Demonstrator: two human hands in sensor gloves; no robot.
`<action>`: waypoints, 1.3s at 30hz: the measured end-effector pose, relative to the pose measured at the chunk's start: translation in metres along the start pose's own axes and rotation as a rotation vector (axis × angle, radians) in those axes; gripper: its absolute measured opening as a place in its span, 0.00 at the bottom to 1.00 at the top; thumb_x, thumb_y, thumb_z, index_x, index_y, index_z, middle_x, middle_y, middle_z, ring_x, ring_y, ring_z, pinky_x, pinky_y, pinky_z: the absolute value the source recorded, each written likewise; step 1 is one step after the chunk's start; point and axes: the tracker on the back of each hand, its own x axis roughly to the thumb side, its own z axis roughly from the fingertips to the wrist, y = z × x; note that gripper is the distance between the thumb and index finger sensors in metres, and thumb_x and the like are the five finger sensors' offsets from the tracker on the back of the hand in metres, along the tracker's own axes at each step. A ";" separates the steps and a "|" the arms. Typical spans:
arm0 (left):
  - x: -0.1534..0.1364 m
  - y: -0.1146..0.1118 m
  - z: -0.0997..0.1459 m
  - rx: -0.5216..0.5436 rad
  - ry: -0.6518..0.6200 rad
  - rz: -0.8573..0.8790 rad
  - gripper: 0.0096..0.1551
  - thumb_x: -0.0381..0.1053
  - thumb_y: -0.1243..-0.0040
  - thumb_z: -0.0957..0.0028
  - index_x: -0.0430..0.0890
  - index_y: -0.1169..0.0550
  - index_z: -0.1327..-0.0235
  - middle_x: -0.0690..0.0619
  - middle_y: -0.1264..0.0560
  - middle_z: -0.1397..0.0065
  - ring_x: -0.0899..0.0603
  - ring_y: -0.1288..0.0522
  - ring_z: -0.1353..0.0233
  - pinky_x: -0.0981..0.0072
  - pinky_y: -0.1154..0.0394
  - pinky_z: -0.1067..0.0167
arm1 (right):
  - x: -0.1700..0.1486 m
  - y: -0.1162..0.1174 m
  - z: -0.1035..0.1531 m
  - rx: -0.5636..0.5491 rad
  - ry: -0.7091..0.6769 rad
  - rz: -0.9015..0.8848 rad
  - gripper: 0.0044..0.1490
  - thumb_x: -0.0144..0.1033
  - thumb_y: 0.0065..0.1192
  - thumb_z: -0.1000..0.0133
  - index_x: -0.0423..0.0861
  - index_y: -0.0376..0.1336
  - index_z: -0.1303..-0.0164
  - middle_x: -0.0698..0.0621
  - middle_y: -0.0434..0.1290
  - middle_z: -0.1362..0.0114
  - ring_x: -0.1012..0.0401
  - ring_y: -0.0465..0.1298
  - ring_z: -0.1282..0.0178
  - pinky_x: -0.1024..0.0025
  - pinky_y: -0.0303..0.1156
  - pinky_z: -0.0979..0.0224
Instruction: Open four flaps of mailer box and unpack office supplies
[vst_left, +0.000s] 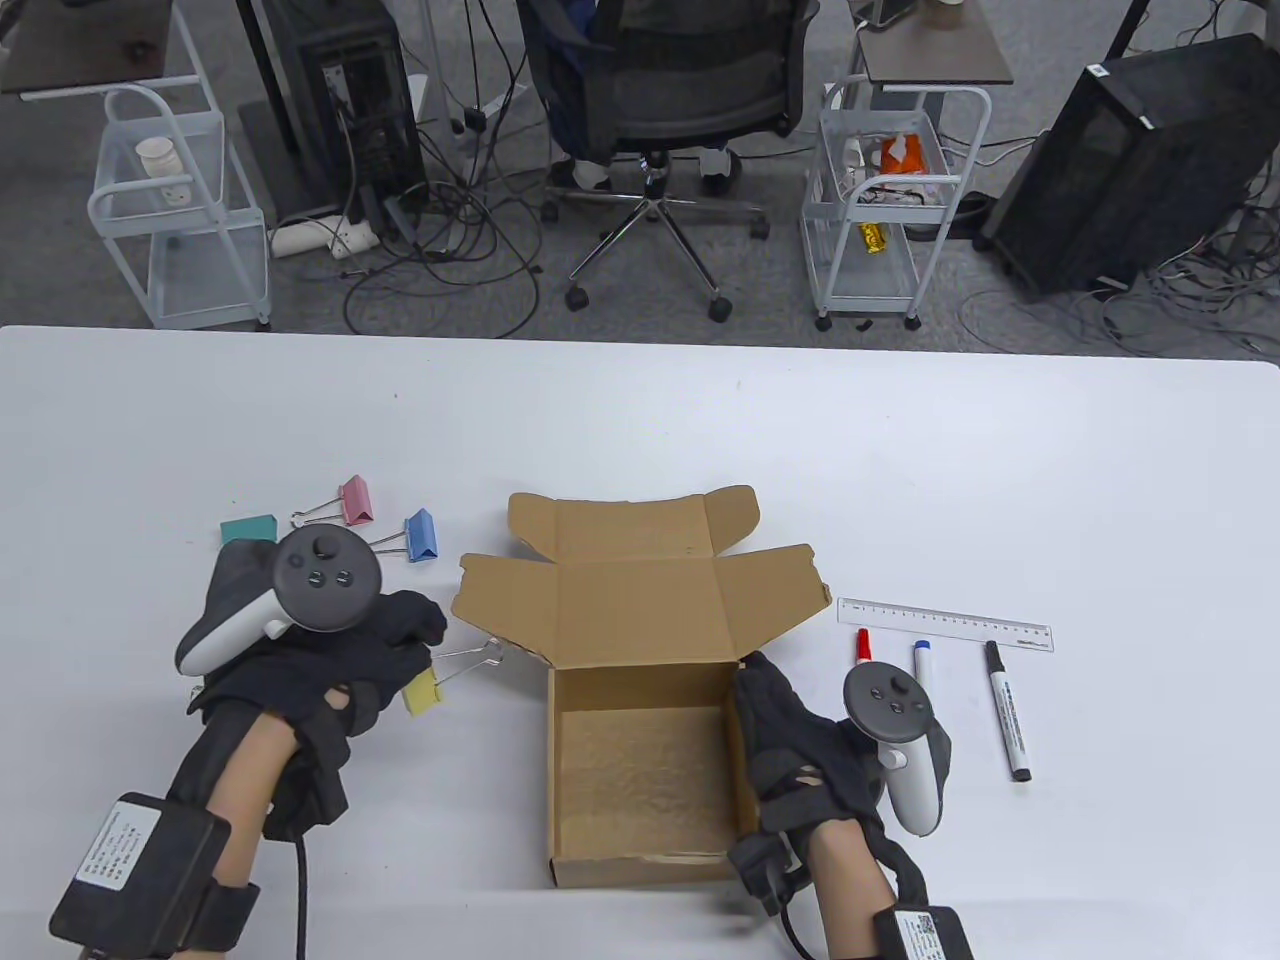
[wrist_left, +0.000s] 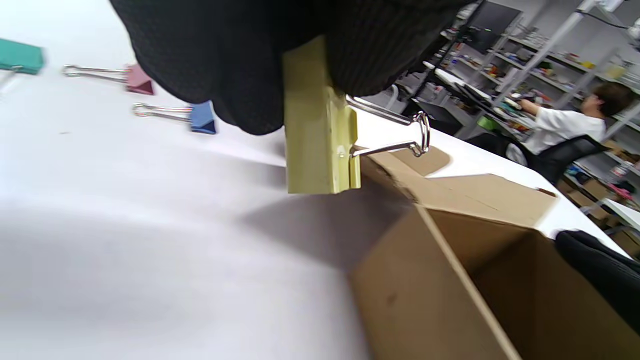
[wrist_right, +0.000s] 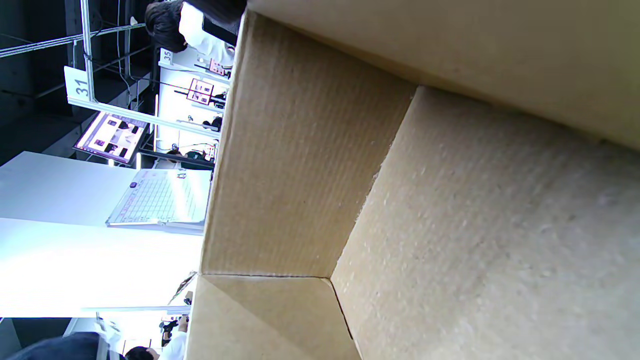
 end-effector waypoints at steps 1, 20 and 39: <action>-0.009 -0.001 -0.002 -0.003 0.027 0.007 0.27 0.49 0.35 0.41 0.48 0.27 0.29 0.45 0.22 0.28 0.35 0.16 0.35 0.41 0.22 0.35 | 0.000 0.000 0.000 0.000 0.000 0.000 0.42 0.49 0.34 0.30 0.38 0.42 0.10 0.24 0.44 0.09 0.23 0.49 0.17 0.25 0.50 0.21; -0.086 -0.035 -0.060 -0.025 0.278 0.043 0.27 0.49 0.36 0.40 0.49 0.27 0.28 0.45 0.22 0.28 0.36 0.16 0.34 0.42 0.22 0.34 | 0.000 0.000 0.000 0.000 0.000 0.000 0.42 0.49 0.34 0.30 0.38 0.42 0.10 0.24 0.44 0.10 0.23 0.49 0.17 0.25 0.49 0.21; -0.093 -0.056 -0.087 -0.035 0.344 0.003 0.27 0.48 0.39 0.39 0.48 0.28 0.26 0.45 0.23 0.26 0.37 0.19 0.30 0.44 0.24 0.31 | 0.000 0.000 0.000 0.000 0.000 0.000 0.42 0.49 0.34 0.30 0.38 0.42 0.10 0.25 0.44 0.09 0.23 0.49 0.17 0.25 0.49 0.21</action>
